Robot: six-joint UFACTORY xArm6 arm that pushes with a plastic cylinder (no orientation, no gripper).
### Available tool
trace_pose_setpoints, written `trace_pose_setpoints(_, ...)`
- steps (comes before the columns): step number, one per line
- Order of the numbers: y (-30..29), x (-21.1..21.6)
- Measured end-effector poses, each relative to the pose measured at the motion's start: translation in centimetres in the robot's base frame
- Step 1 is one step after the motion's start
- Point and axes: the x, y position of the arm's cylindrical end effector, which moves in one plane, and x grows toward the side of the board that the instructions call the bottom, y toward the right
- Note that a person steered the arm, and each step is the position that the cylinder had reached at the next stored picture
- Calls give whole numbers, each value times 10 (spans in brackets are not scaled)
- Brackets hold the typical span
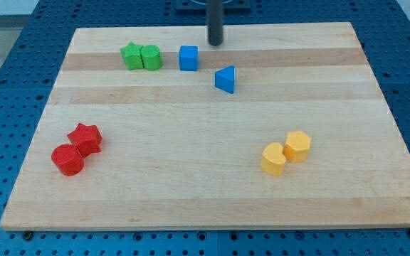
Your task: Slide the blue cube towards the green circle
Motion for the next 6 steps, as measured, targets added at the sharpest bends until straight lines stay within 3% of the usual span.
trace_pose_setpoints(2, 2, 57)
trace_pose_setpoints(4, -57, 62)
trace_pose_setpoints(5, -63, 62)
trace_pose_setpoints(6, -24, 54)
